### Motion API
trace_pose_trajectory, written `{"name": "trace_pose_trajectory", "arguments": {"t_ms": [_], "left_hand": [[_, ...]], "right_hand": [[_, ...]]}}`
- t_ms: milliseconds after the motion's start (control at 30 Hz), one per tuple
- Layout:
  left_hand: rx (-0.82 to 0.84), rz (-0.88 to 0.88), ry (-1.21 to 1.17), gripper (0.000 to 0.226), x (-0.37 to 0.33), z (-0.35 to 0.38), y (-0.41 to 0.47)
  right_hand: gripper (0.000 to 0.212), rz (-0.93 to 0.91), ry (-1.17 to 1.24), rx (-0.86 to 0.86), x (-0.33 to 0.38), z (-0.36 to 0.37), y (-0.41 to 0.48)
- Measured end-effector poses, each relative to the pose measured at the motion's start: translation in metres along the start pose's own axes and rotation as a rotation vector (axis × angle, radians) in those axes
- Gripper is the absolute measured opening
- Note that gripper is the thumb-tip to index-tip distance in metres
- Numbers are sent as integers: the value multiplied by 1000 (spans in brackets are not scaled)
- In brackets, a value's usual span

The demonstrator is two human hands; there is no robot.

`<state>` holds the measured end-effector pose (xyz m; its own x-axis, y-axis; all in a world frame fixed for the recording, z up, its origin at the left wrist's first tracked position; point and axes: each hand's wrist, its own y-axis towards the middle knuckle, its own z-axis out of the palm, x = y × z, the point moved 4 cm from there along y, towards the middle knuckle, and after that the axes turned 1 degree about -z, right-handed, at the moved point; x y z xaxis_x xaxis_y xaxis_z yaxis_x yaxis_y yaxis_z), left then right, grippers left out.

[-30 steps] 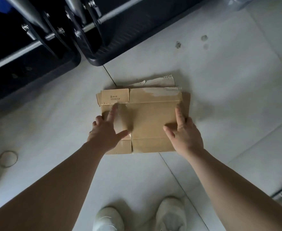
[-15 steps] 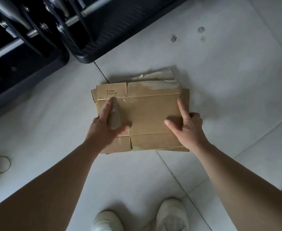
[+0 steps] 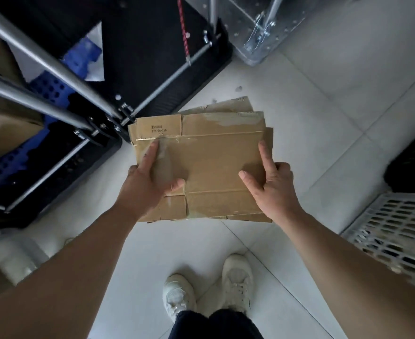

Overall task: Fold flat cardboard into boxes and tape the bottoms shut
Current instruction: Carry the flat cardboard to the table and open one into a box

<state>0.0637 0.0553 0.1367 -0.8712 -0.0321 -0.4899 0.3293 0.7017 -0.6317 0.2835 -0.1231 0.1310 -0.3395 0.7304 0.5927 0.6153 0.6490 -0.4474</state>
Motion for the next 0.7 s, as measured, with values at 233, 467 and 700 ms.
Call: {"name": "trace_pose_trajectory", "arguments": {"t_ms": [233,467,700], "left_hand": [[20,114,70,101,-117,-78,-105],[84,301,88,95,-230,-123,-219],[224,535,176,94,-313,-137,-335]], "right_hand": [[76,-1,36,-101,69,-140,-87],[76,51,58,-237,106,-273,-199],[74,209,101,-425,112,-350,-340]]}}
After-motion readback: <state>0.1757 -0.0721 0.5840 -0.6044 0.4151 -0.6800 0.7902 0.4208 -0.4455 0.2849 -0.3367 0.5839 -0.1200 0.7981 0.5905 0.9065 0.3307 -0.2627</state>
